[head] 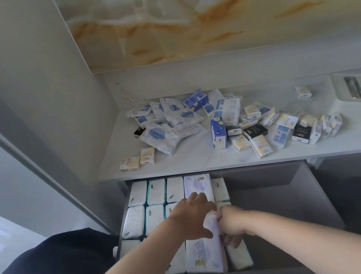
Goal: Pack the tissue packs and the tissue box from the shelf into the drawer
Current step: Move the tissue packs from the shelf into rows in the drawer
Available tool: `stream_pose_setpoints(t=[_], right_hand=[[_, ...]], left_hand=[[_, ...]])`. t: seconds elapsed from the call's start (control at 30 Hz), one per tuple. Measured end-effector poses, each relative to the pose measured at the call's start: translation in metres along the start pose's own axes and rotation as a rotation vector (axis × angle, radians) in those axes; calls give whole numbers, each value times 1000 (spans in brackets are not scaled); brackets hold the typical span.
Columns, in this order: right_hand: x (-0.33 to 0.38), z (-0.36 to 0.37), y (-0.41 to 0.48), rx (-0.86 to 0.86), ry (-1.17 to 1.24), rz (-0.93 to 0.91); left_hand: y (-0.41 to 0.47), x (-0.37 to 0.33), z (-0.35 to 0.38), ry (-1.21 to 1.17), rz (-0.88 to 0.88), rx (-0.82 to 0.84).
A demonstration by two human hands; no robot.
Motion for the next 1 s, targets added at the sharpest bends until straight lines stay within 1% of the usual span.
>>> stream_pose_setpoints(t=[0.07,0.1,0.17,0.2,0.23,0.27,0.33,0.37,0.4,0.47,0.53,0.67,0.77,0.87,1.0], right_hand=[[0,-10,-2,-17,-41,0],[-2,-18,-1,-72,-142,3],[-9,-32,2,-179,-442,-2],[-16,-34,4,-193,-561,7],[-24,-33,4,-160,-618,24],[-33,-25,5,-78,-593,47],[-48,-2,7,107,-402,127],[-52,8,7,148,-325,172],[-55,13,8,153,-277,203],[-59,17,9,128,-227,235],[-58,14,8,116,-246,201],[-46,2,10,43,-483,27],[-31,-15,13,14,-587,-87],[-12,-63,16,-146,-522,-138],[9,-133,22,-313,-355,-238]], left_hand=[[2,-1,9,64,34,28],[1,-1,14,75,34,64],[0,-1,22,96,40,137],[-1,-2,24,111,43,160],[-1,-2,26,122,42,170],[0,-3,26,124,37,170],[2,-3,26,116,27,164],[2,-3,26,114,29,161],[3,-2,26,111,33,155],[4,-1,26,105,31,124],[5,0,26,113,23,89],[10,-2,24,173,33,106],[19,-1,11,75,0,129],[33,4,-8,-78,-98,140],[68,7,-49,-207,-192,-7]])
Point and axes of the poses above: each hand's wrist, its own y-axis towards the middle knuckle, its own z-axis out of the palm, x = y × z, the point moved 5 cm from there along y, towards the middle knuckle, and after that the axes turned 14 degrees about -x, right-handed, at the moved point
